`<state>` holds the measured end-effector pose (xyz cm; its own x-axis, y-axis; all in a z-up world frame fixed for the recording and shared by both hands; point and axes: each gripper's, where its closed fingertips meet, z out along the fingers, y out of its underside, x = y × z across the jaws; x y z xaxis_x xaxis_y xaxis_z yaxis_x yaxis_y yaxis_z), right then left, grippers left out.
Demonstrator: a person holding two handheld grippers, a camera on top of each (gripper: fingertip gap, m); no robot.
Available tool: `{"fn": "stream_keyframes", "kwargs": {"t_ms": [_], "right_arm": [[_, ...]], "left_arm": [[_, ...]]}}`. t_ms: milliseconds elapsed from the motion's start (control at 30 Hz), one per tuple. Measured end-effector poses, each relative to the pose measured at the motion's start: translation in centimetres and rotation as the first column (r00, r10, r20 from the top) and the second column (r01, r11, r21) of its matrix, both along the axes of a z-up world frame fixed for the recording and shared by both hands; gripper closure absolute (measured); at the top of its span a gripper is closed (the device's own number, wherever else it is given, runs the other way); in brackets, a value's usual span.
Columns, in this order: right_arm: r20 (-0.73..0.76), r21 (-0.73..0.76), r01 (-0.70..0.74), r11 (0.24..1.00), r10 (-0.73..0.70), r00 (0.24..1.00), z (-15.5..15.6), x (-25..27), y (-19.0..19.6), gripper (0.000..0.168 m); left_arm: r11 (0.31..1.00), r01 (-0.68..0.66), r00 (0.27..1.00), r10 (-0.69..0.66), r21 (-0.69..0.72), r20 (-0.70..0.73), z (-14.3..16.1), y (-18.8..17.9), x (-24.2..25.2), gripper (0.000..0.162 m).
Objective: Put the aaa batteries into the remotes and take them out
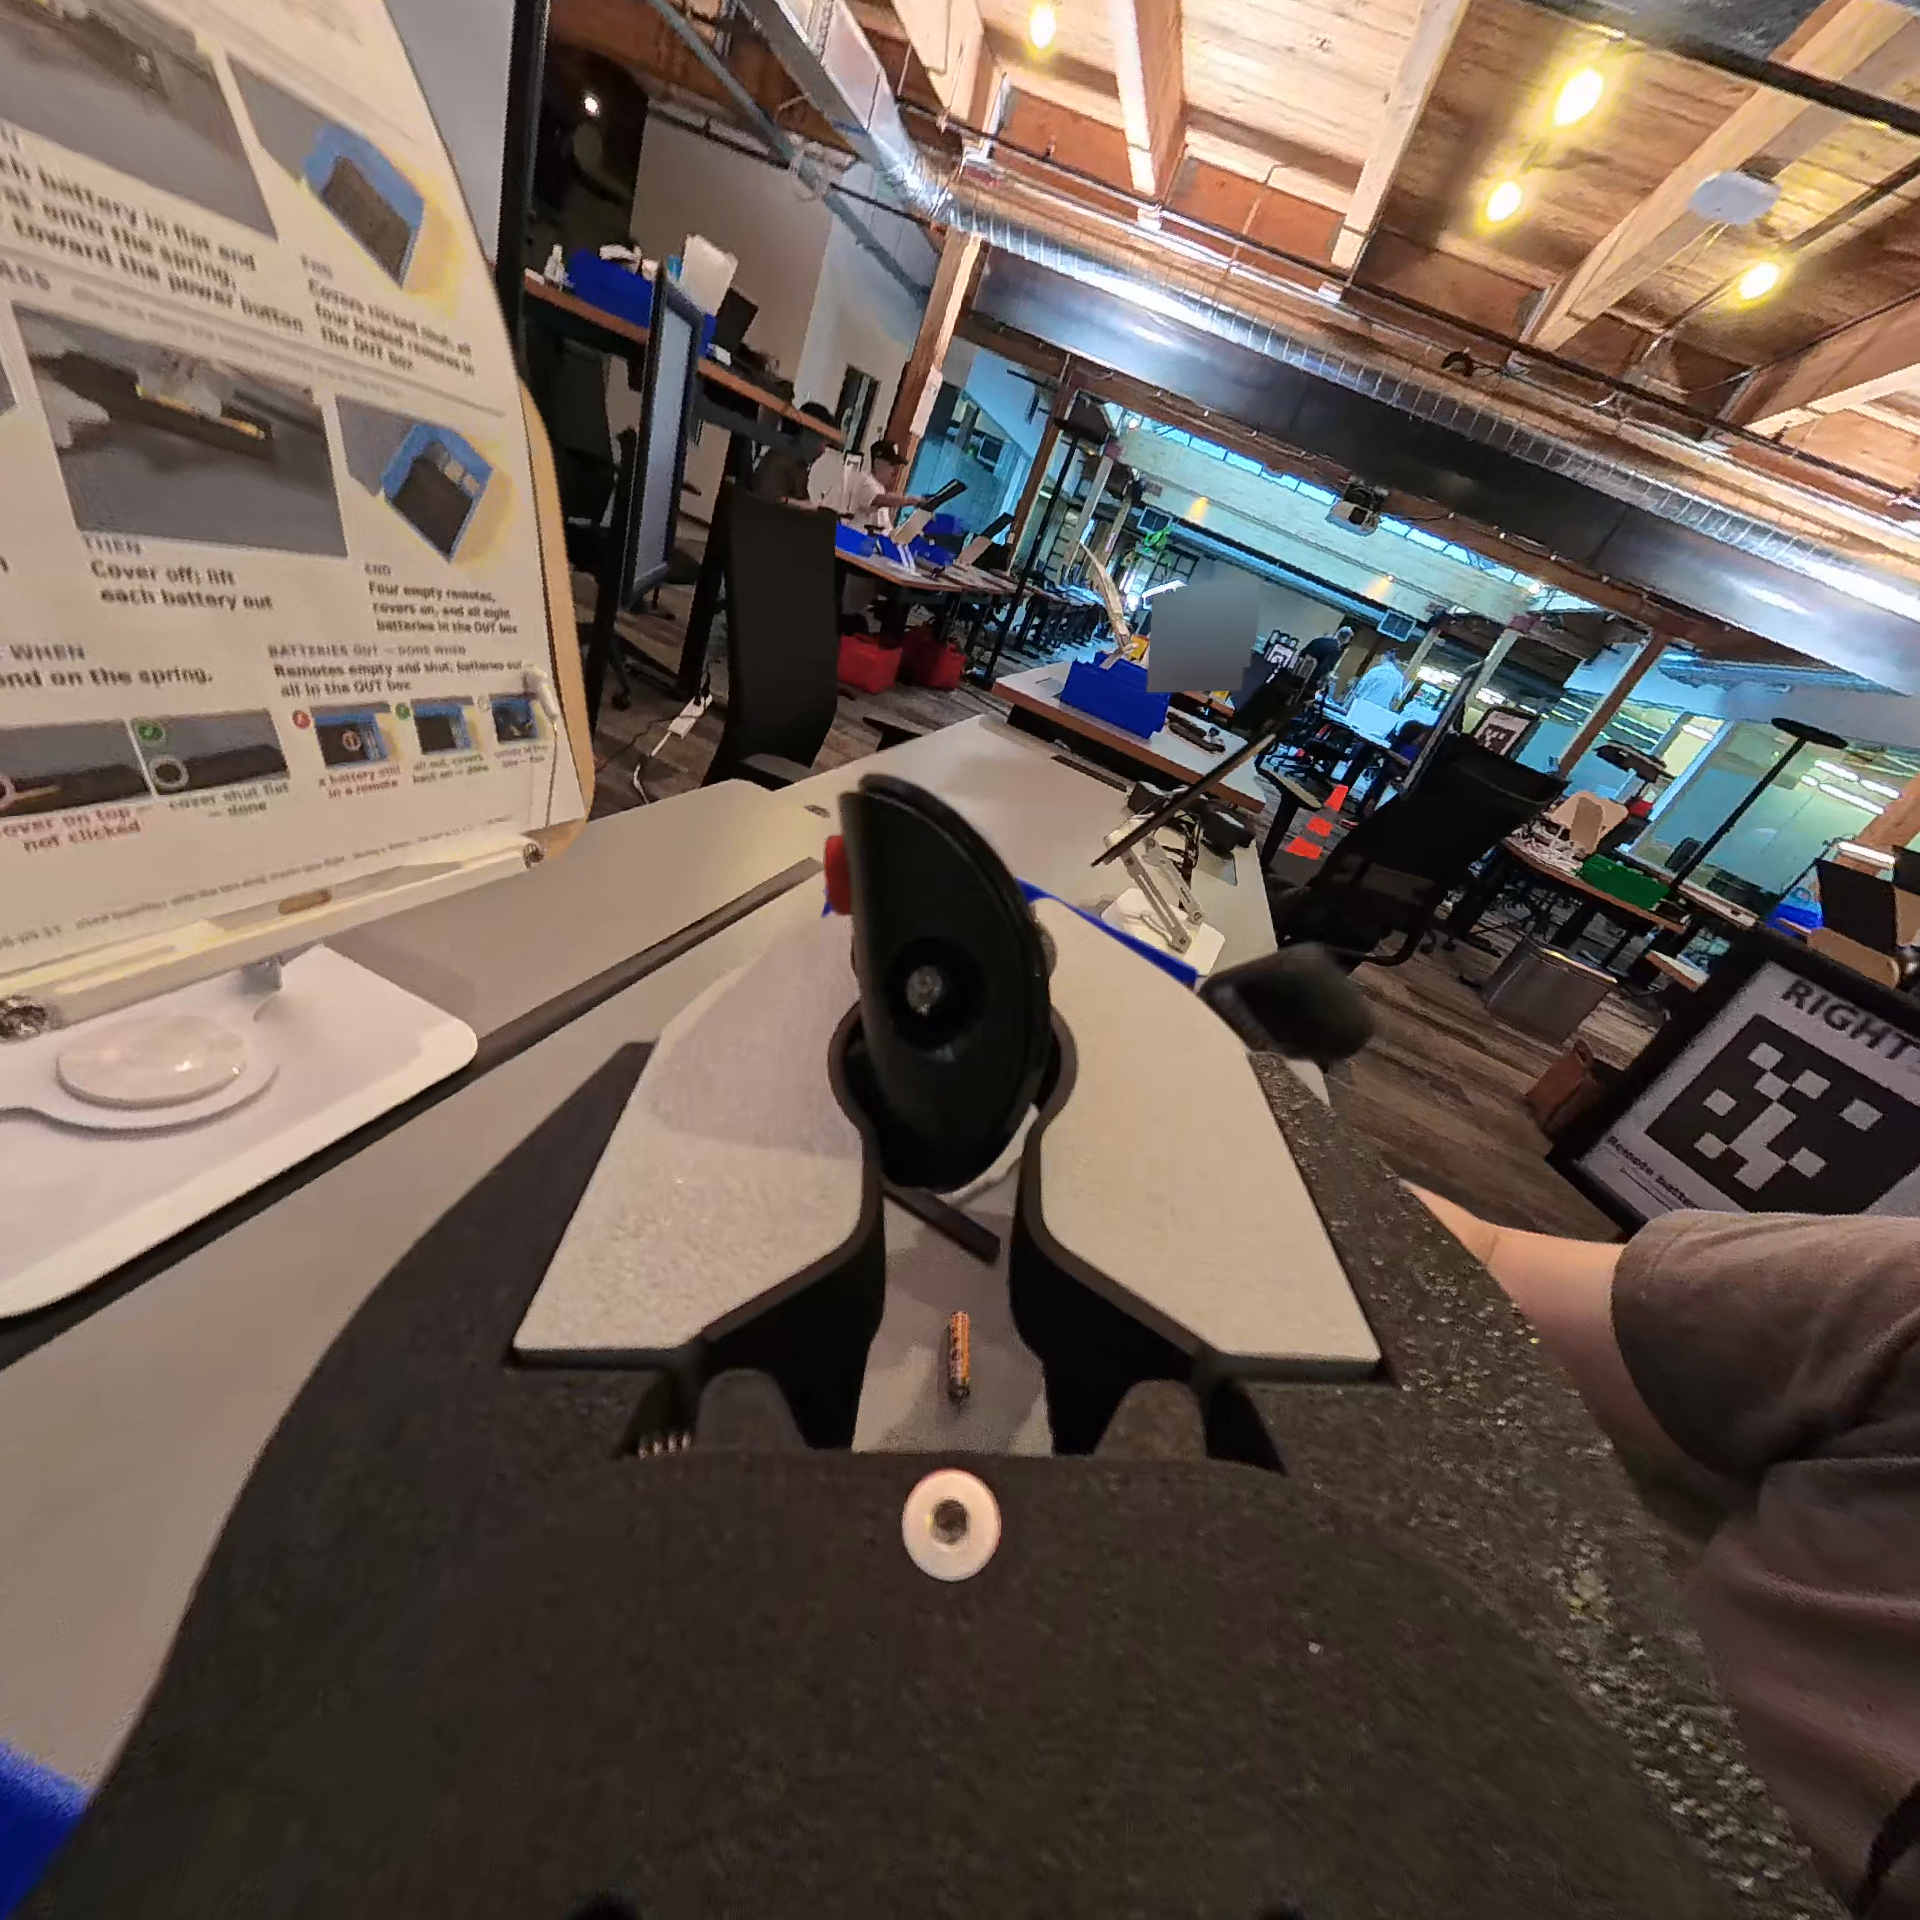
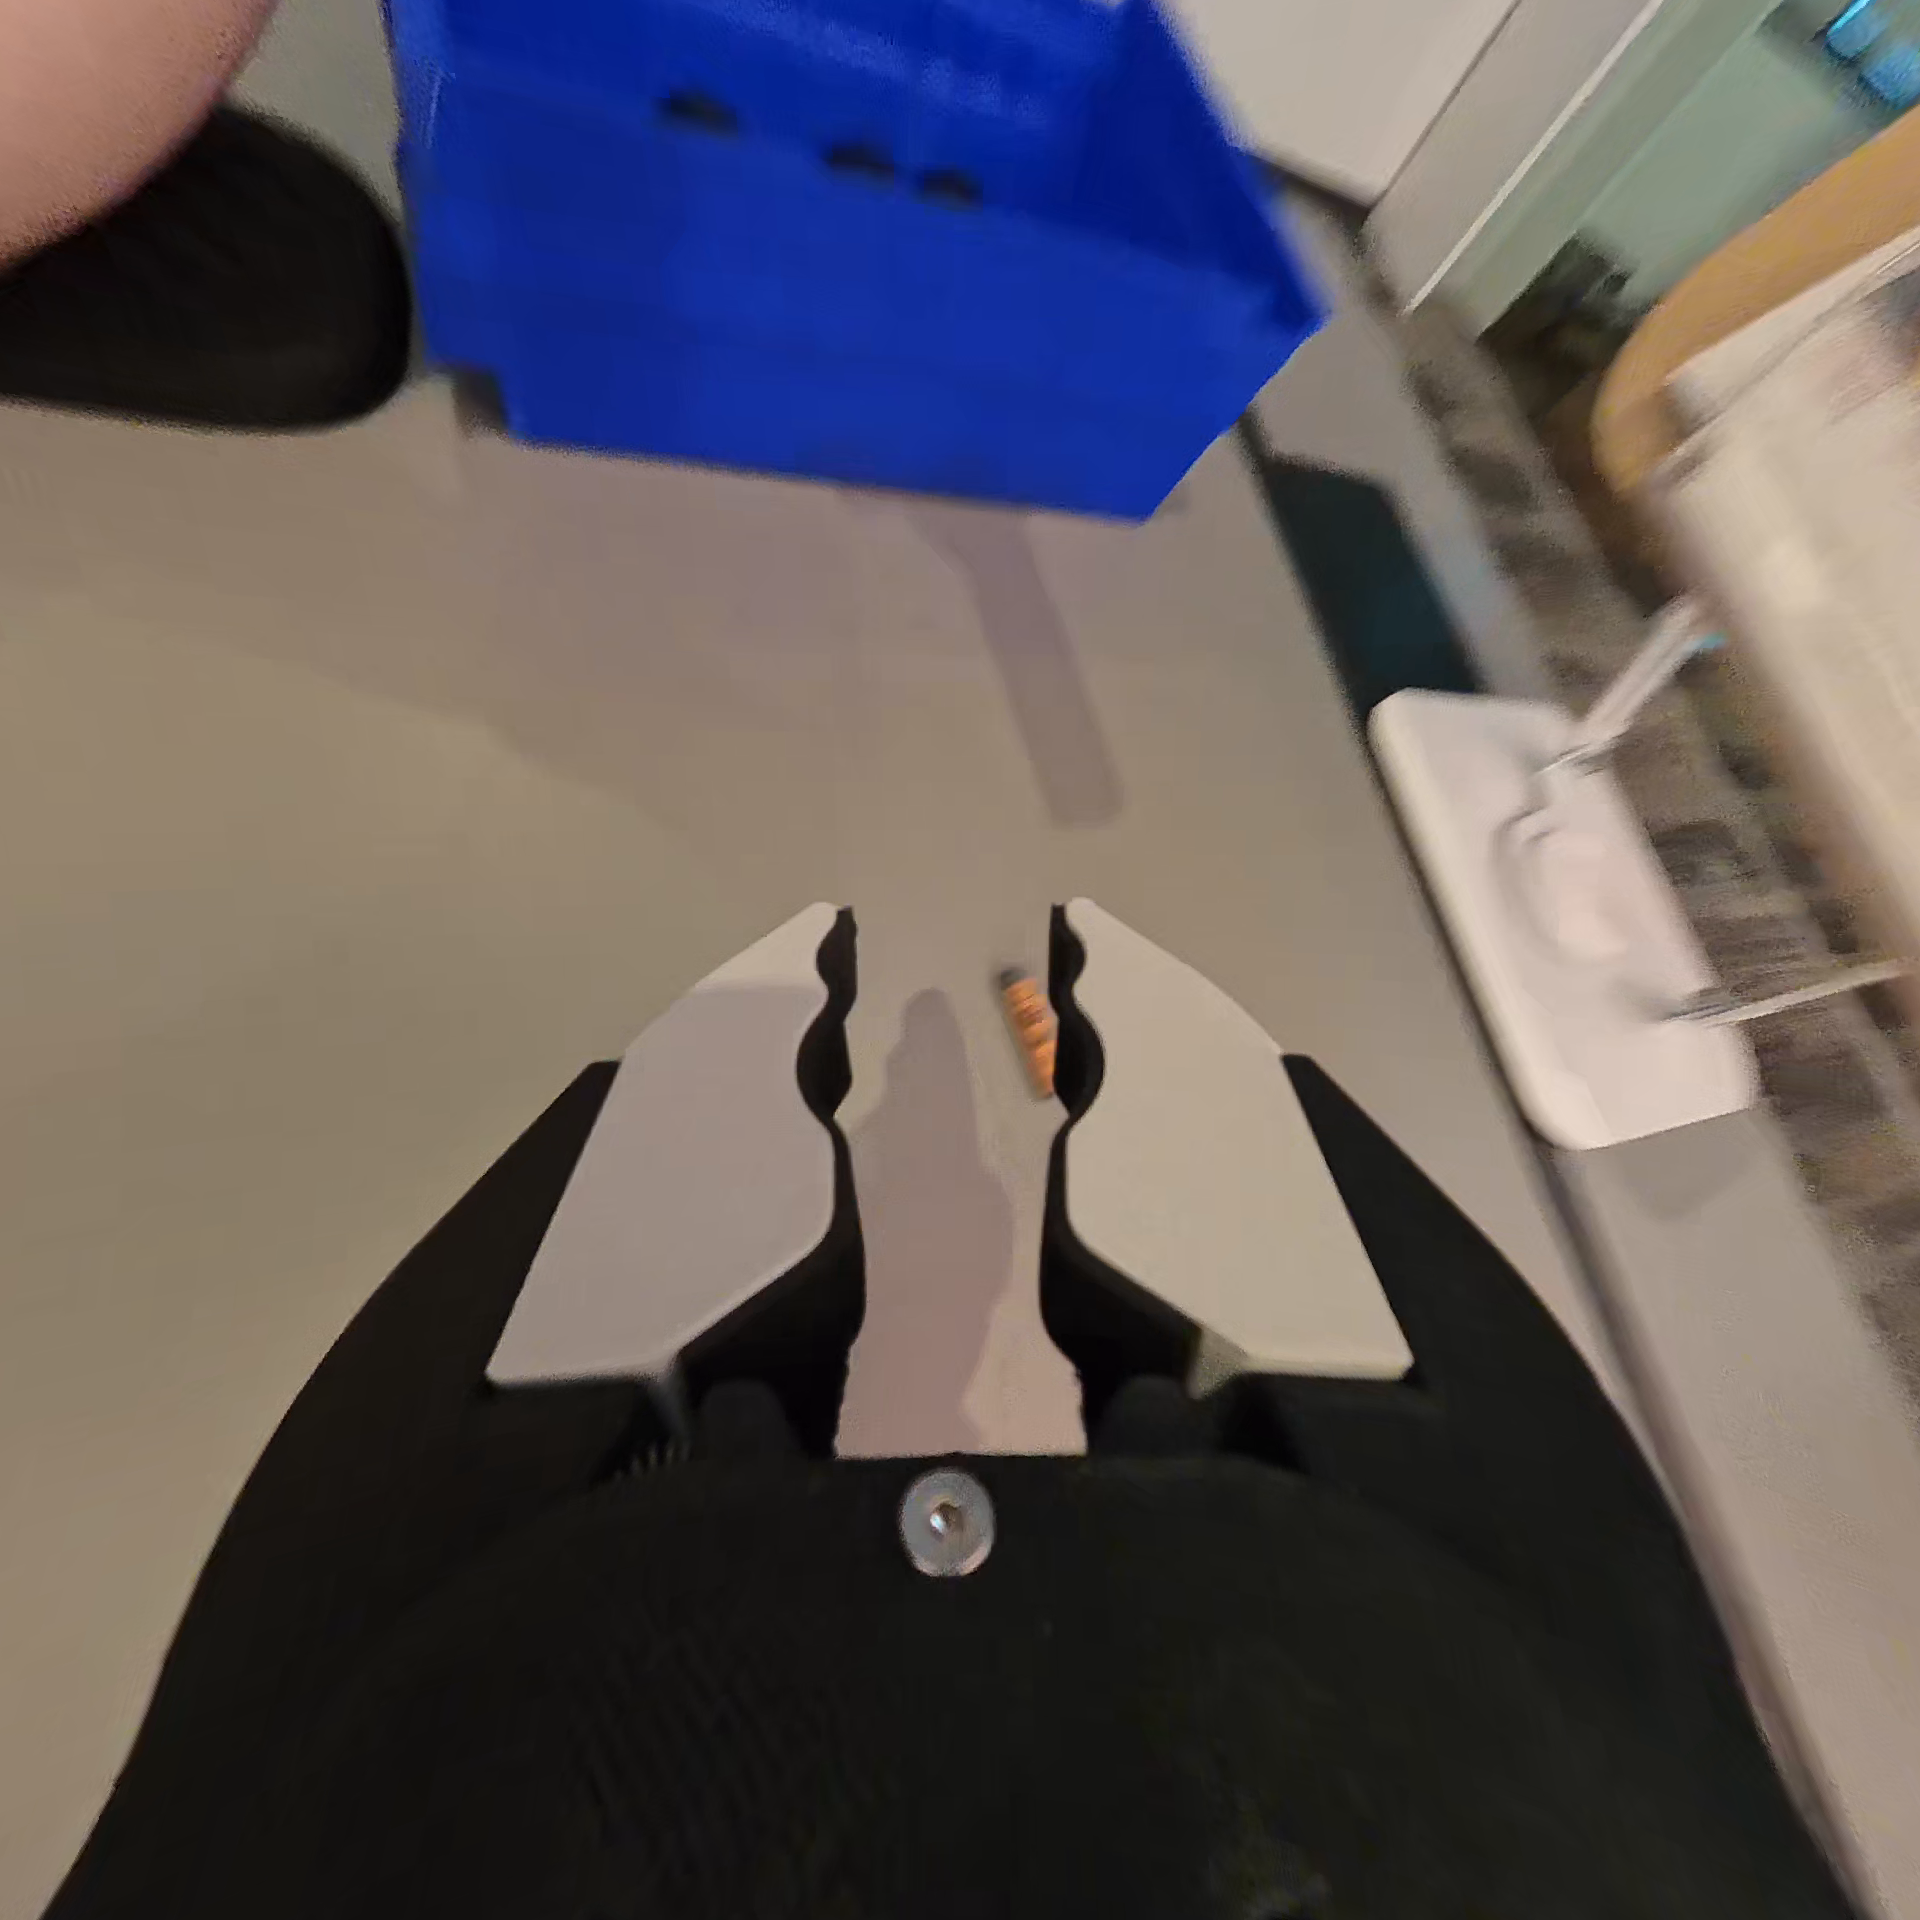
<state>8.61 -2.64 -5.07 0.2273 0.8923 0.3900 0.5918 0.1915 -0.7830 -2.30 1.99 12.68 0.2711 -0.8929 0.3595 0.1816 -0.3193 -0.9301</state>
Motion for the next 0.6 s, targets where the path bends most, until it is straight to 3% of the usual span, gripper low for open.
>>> {"fn": "stream_keyframes", "kwargs": {"t_ms": [133, 200, 300, 500, 600], "right_arm": [[-0.169, 0.183, 0.077, 0.98, -0.046, 0.985, 7.4, 0.2, 1.3, 0.131], [-0.22, 0.228, 0.129, 0.965, -0.078, 0.972, 9.6, 0.9, 2.0, 0.129], [-0.265, 0.275, 0.154, 0.949, -0.079, 0.961, 11.3, 1.0, 2.9, 0.107], [-0.119, 0.484, 0.253, 0.837, -0.224, 0.967, 9.3, -0.1, 5.6, 0.096], [-0.038, 0.475, 0.254, 0.842, -0.269, 0.962, 7.1, 0.3, 6.3, 0.097]], "left_arm": [[0.998, 0.008, 1.0, -0.009, -0.066, -0.024, -1.6, 1.0, 1.2, 0.139], [0.996, 0.005, 0.999, -0.01, -0.094, -0.052, -2.5, 1.4, 2.0, 0.139], [0.992, 0.018, 0.996, -0.029, -0.127, -0.087, -3.7, 1.5, 3.9, 0.139], [0.985, 0.056, 0.979, -0.086, -0.162, -0.183, -6.4, 0.9, 8.2, 0.139], [0.973, 0.148, 0.963, -0.182, -0.175, -0.198, -6.9, -0.6, 9.8, 0.139]]}}
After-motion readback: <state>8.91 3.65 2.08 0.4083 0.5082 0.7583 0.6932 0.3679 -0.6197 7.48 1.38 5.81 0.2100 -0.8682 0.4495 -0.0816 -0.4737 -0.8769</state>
